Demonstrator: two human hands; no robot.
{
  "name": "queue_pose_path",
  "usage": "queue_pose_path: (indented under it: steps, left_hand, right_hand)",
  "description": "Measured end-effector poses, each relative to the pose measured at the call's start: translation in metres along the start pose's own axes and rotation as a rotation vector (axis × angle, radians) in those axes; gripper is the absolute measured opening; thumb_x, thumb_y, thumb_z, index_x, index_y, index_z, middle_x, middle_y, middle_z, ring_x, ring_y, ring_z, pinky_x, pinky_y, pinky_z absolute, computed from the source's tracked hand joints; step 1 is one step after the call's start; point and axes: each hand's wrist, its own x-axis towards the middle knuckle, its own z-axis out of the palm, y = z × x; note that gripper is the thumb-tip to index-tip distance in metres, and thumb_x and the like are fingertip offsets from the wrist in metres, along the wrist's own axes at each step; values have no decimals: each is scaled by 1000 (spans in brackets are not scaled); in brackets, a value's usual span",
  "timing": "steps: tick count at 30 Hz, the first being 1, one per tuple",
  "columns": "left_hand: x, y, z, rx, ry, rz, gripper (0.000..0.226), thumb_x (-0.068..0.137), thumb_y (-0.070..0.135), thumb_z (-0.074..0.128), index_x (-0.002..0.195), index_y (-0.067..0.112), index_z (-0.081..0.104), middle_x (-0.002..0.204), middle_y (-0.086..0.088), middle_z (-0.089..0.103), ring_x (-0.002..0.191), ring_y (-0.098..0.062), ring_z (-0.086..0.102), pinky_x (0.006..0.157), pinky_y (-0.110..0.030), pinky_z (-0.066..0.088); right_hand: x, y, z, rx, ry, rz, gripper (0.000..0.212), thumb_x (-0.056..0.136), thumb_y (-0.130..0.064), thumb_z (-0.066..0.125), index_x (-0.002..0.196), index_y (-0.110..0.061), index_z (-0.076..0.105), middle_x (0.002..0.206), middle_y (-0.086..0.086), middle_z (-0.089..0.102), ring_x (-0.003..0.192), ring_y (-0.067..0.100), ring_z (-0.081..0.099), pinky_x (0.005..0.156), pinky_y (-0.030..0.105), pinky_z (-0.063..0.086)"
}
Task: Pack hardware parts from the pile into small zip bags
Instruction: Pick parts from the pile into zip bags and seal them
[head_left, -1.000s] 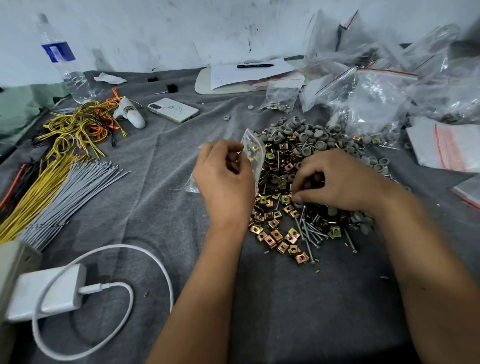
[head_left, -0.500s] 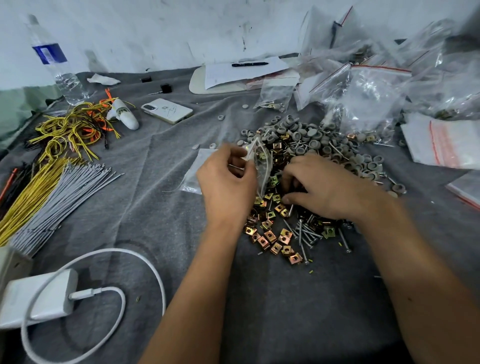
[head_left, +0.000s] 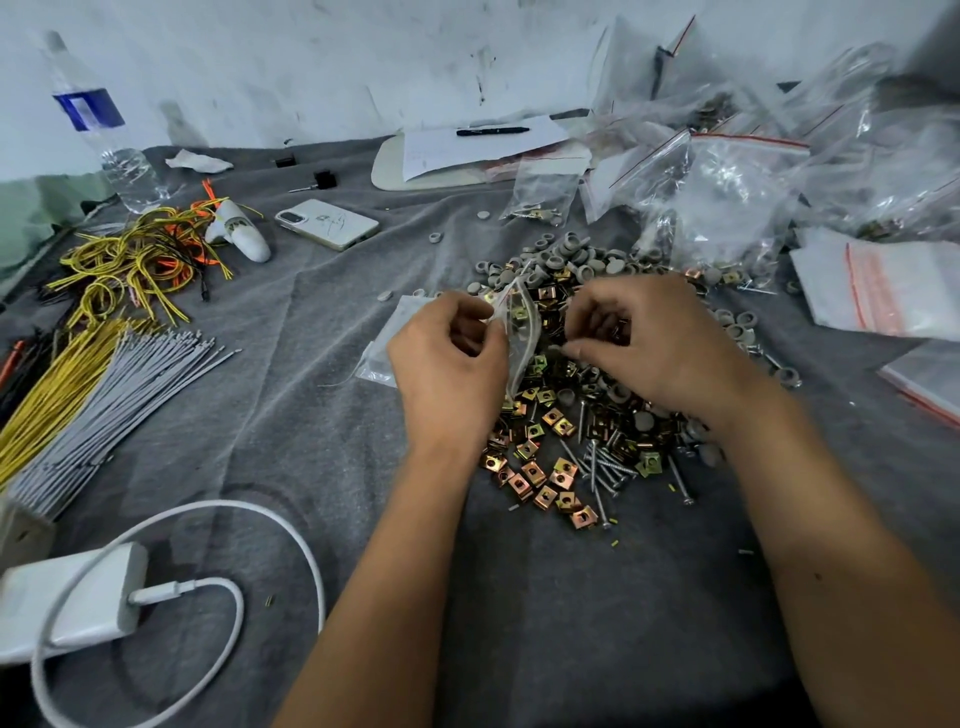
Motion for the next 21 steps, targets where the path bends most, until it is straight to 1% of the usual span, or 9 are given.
queue_pose_path:
  steps: [3, 6, 9, 12, 14, 16, 17, 19, 21]
  left_hand:
    - [0, 1, -1, 6, 5, -6, 15, 86, 9, 76, 84, 23, 72, 67, 10, 64, 60, 0, 58, 56, -10, 45]
    - [0, 0, -1, -2, 7, -8, 14, 86, 10, 76, 84, 23, 72, 67, 10, 64, 60, 1, 58, 55, -10, 44]
    - [0, -1, 0, -8, 1, -3, 14, 86, 10, 77, 85, 23, 72, 67, 11, 64, 60, 1, 58, 55, -10, 46]
    - [0, -1, 1, 8, -7, 24, 15, 86, 11, 78, 84, 25, 71, 66, 13, 64, 61, 1, 60, 56, -10, 46]
    - [0, -1, 1, 25, -27, 56, 16, 86, 12, 78, 84, 26, 71, 66, 14, 63, 62, 0, 61, 56, -10, 46]
    - [0, -1, 1, 32, -53, 87, 17, 86, 10, 78, 83, 26, 70, 66, 14, 63, 61, -1, 61, 56, -10, 45]
    - [-1, 0, 2, 28, -62, 95, 17, 86, 9, 77, 83, 25, 71, 66, 13, 64, 61, -2, 61, 56, -11, 45]
    - [-1, 0, 3, 14, -65, 94, 16, 85, 7, 76, 81, 22, 72, 66, 10, 66, 60, -3, 62, 56, -15, 48]
    - [-1, 1, 2, 14, -44, 104, 14, 83, 8, 75, 80, 22, 74, 69, 10, 68, 62, -4, 63, 59, -20, 52]
  right_hand:
    - [0, 1, 0, -200, -275, 15, 16, 81, -39, 84, 88, -42, 69, 98, -23, 55, 96, 1, 54, 76, 24, 44]
    - [3, 2, 5, -358, -290, 29, 23, 79, -49, 82, 97, -40, 72, 101, -17, 49, 103, 7, 40, 85, 31, 36]
    - [3, -1, 7, -350, -298, 11, 19, 79, -46, 83, 86, -37, 69, 97, -20, 49, 100, 6, 41, 85, 32, 37]
    - [2, -1, 5, -187, -213, -5, 14, 83, -35, 82, 86, -31, 70, 96, -17, 55, 92, 2, 55, 77, 21, 48]
    - [1, -5, 5, -43, -34, -41, 12, 85, -28, 82, 88, -26, 70, 93, -17, 60, 85, 2, 60, 70, 11, 46]
    - [2, -12, 8, 74, 146, -89, 12, 87, -23, 81, 91, -23, 70, 90, -16, 65, 85, -2, 63, 74, 7, 45]
    - [2, -14, 10, 103, 178, -105, 12, 88, -21, 79, 93, -22, 69, 89, -16, 67, 86, -3, 64, 76, 6, 45]
    - [3, -17, 18, 96, 121, -108, 12, 92, -19, 75, 98, -19, 65, 92, -13, 71, 90, -4, 67, 82, 11, 50]
    - [4, -17, 25, 54, 48, -100, 12, 96, -16, 70, 102, -17, 59, 93, -9, 75, 90, -2, 70, 84, 23, 56]
